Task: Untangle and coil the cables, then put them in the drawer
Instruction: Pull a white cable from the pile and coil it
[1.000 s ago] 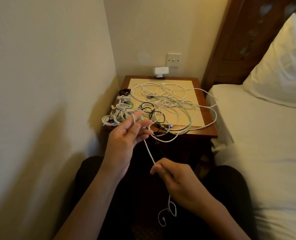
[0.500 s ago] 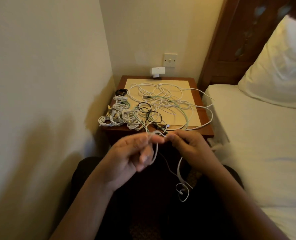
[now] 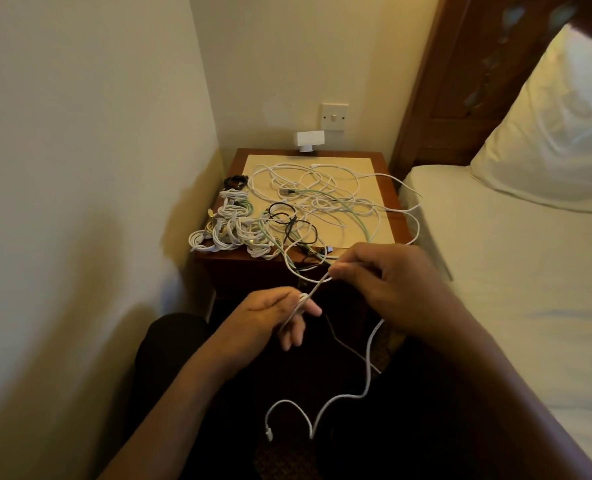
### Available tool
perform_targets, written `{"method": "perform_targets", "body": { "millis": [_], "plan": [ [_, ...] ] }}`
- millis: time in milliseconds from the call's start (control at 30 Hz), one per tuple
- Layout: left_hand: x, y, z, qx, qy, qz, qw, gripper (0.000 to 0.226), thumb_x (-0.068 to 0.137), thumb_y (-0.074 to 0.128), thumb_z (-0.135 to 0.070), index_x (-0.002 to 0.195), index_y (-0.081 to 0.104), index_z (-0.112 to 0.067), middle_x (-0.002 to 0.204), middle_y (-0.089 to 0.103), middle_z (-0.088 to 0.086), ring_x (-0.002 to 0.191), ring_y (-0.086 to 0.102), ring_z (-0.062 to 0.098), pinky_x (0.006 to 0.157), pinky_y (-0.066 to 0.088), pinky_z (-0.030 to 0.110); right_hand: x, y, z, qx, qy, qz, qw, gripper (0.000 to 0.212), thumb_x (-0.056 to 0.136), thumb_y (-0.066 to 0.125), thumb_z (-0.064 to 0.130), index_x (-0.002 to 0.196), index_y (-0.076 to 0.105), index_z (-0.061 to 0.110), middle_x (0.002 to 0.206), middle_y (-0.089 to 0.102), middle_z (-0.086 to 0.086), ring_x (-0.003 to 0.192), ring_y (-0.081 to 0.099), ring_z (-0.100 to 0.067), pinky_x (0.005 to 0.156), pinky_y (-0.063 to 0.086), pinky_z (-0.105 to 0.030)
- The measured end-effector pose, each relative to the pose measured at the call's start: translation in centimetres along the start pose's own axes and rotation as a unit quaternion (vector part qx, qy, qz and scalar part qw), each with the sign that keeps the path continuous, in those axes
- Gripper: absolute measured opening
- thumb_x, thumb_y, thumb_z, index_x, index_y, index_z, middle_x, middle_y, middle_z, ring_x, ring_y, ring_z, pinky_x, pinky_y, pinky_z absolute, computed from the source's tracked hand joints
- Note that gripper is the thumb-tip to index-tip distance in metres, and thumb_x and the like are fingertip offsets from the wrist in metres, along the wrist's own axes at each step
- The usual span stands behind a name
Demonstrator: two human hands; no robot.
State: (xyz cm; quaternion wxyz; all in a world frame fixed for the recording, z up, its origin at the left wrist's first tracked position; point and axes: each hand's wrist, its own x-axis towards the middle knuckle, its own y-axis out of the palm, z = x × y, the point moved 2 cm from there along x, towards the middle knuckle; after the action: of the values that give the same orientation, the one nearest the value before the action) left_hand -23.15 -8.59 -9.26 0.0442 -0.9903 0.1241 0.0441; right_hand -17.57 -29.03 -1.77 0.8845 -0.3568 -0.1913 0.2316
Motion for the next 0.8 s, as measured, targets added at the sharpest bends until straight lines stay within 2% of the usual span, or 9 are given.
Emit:
{"method": "perform_targets", "body": {
  "millis": [100, 200, 300, 367, 467, 567, 633, 700, 800],
  "plan": [
    [-1.7, -0.7, -1.1, -0.168, 0.016, 0.068, 0.983, 0.037, 0.103, 0.042, -0.029, 0.104, 0.069, -0.002, 0.065, 0.051, 0.009, 0.056, 0.044, 0.017, 0.058, 0.035, 0.029, 1.1, 0.6, -2.0, 0.047, 0.014, -0.002, 0.999, 0.011, 0.099, 0.063, 0.036, 0.096, 0.074, 0.039, 0.088, 0.074, 0.011, 0.084, 0.068, -0.010, 0.077, 0.059, -0.043],
    [-1.5, -1.0, -3.3, -0.276, 0.074, 0.033, 0.958, 0.035, 0.104, 0.041, -0.022, 0.102, 0.072, -0.004, 0.060, 0.049, 0.002, 0.055, 0.048, 0.015, 0.057, 0.043, 0.023, 1.0, 4.5, -3.4, 0.085, 0.020, -0.015, 0.996, 0.021, 0.103, 0.053, 0.044, 0.100, 0.074, 0.040, 0.088, 0.072, 0.004, 0.083, 0.067, -0.020, 0.078, 0.056, -0.052],
    [-0.1, -1.1, -5.0, -0.392, 0.097, -0.054, 0.913, 0.035, 0.102, 0.042, -0.018, 0.112, 0.070, 0.000, 0.067, 0.062, 0.004, 0.064, 0.061, 0.016, 0.065, 0.054, 0.023, -0.4, 8.1, -3.4, 0.121, 0.049, 0.019, 0.991, 0.022, 0.107, 0.050, 0.039, 0.105, 0.072, 0.040, 0.078, 0.067, 0.007, 0.065, 0.059, -0.008, 0.063, 0.051, -0.037],
    [0.8, -0.9, -5.3, -0.348, 0.115, -0.098, 0.925, 0.033, 0.103, 0.044, -0.018, 0.123, 0.064, 0.000, 0.085, 0.073, 0.008, 0.080, 0.071, 0.020, 0.077, 0.058, 0.025, -1.5, 9.3, -2.2, 0.113, 0.046, 0.055, 0.991, 0.022, 0.108, 0.049, 0.035, 0.105, 0.071, 0.037, 0.074, 0.063, 0.002, 0.058, 0.052, -0.006, 0.059, 0.044, -0.029],
    [1.4, -0.4, -4.1, -0.027, 0.125, -0.171, 0.977, 0.030, 0.109, 0.043, -0.016, 0.130, 0.063, -0.009, 0.098, 0.077, 0.007, 0.092, 0.073, 0.020, 0.086, 0.054, 0.025, -2.6, 9.0, 0.3, 0.067, 0.020, 0.111, 0.991, 0.021, 0.107, 0.049, 0.038, 0.101, 0.070, 0.034, 0.074, 0.067, 0.004, 0.065, 0.063, -0.009, 0.060, 0.049, -0.027],
    [1.1, 0.0, -2.7, 0.236, 0.107, -0.102, 0.960, 0.026, 0.110, 0.045, -0.023, 0.113, 0.070, -0.022, 0.085, 0.072, -0.002, 0.078, 0.067, 0.010, 0.076, 0.048, 0.022, -2.3, 5.9, 1.6, 0.009, -0.003, 0.084, 0.996, 0.023, 0.103, 0.057, 0.041, 0.090, 0.072, 0.029, 0.070, 0.066, 0.008, 0.065, 0.062, -0.006, 0.057, 0.045, -0.021],
    [0.3, -0.5, -1.9, 0.228, 0.061, -0.015, 0.972, 0.032, 0.109, 0.043, -0.031, 0.096, 0.070, -0.020, 0.072, 0.064, 0.000, 0.068, 0.060, 0.016, 0.068, 0.046, 0.029, -1.2, 3.1, 1.0, -0.010, -0.003, 0.053, 0.999, 0.021, 0.097, 0.063, 0.045, 0.089, 0.074, 0.029, 0.070, 0.067, 0.007, 0.065, 0.060, -0.006, 0.057, 0.045, -0.022],
    [-1.3, -1.7, -1.9, 0.127, 0.018, 0.049, 0.991, 0.042, 0.107, 0.042, -0.042, 0.094, 0.070, -0.014, 0.065, 0.052, 0.005, 0.061, 0.049, 0.021, 0.061, 0.043, 0.027, -0.1, 0.7, -0.6, 0.015, 0.010, 0.049, 0.999, 0.019, 0.091, 0.066, 0.049, 0.090, 0.076, 0.033, 0.078, 0.070, 0.008, 0.072, 0.064, -0.007, 0.063, 0.051, -0.025],
    [-3.3, -4.2, -2.6, 0.080, 0.023, 0.052, 0.995, 0.044, 0.094, 0.057, -0.052, 0.086, 0.069, -0.010, 0.066, 0.045, 0.007, 0.057, 0.040, 0.018, 0.054, 0.036, 0.020, 0.5, -0.8, -3.2, 0.048, 0.012, 0.062, 0.997, 0.028, 0.087, 0.060, 0.057, 0.096, 0.076, 0.036, 0.088, 0.074, 0.003, 0.085, 0.068, -0.020, 0.080, 0.056, -0.054]
  ]
}}
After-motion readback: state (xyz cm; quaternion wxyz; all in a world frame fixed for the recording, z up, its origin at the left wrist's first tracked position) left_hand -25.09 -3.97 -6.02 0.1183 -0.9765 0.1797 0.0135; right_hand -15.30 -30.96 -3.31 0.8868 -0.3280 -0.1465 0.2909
